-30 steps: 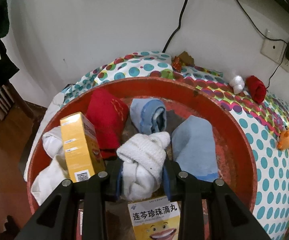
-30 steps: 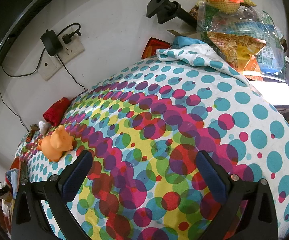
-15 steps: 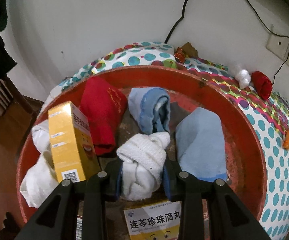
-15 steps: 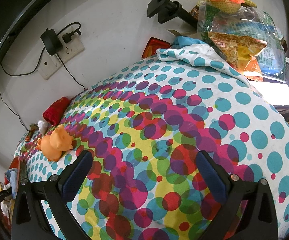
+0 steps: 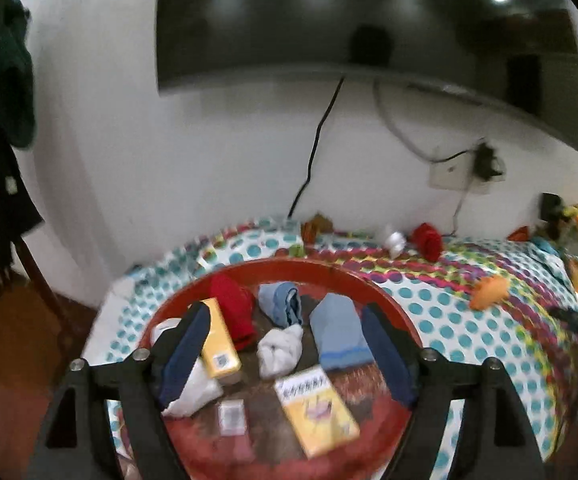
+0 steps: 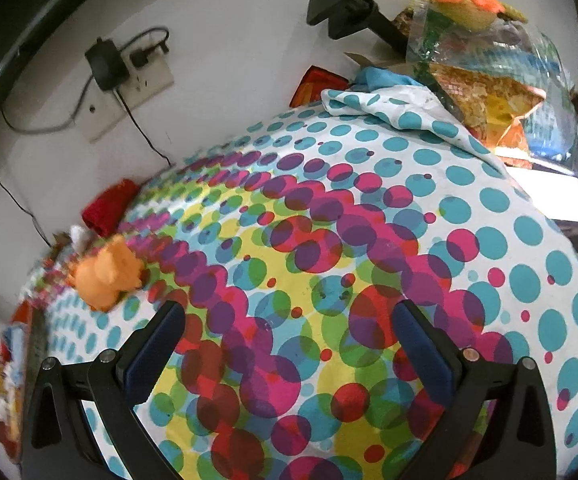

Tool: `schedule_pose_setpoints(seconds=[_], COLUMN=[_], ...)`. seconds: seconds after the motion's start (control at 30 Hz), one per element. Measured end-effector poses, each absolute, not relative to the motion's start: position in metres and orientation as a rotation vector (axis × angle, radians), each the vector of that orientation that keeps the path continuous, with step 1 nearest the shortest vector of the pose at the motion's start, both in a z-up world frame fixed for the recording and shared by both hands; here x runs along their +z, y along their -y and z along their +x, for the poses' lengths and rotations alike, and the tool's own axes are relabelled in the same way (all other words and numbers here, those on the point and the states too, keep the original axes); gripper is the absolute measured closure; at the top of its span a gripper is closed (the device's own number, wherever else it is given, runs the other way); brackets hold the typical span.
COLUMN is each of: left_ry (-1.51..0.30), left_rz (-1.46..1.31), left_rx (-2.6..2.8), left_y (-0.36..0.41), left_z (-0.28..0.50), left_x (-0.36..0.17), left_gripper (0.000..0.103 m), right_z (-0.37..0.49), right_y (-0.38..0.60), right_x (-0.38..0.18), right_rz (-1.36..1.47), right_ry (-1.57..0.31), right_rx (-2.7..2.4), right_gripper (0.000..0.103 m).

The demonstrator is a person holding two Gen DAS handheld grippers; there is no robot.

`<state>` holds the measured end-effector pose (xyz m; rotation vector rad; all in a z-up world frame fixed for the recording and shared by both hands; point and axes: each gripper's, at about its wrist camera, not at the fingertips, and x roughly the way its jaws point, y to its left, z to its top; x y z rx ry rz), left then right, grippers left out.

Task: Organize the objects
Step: 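Grasp the orange rubber toy on the cloth with the right gripper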

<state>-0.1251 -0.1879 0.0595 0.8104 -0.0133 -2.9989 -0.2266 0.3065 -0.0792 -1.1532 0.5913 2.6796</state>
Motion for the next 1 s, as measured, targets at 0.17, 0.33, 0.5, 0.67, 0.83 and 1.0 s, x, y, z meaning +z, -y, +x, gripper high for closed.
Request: schedule_pose_setpoints(seconds=[0.17,0.33,0.5,0.67,0.83,1.0], left_ry=[-0.085,-0.156,-0.154,-0.13,-0.149,-0.151], left_rz=[0.871,0.913,0.856,0.877,0.945,0.956], left_rx=[-2.991,-2.967,-2.974,-2.985,-2.981,-2.963], left_y=[0.192,0.196,0.197,0.192,0.191,0.192], left_z=[-0.065,-0.035,-0.031,-0.032,-0.036,-0.037], left_x=[0.02,-0.006,-0.009,-0.017,-0.027,-0.03], left_gripper=[0.02,0.02,0.02,0.02,0.02,0.02], right_z=[-0.239,-0.257,-0.284,-0.31,-0.327,-0.334], right_y=[-0.277,-0.231,-0.177,-0.148,-0.14,-0.134], right_x=[-0.078,-0.067,-0.062,-0.07,-0.075,-0.076], right_rz=[-1.224,-1.232,-1.241,-1.273,-1.295,-1.288], right_ry=[-0.396,-0.306,-0.187,-0.103,-0.134,-0.145], right_rx=[2.7,2.761,2.814,2.801,2.809,2.813], right_gripper=[0.0,0.0,0.0,0.003,0.027,0.03])
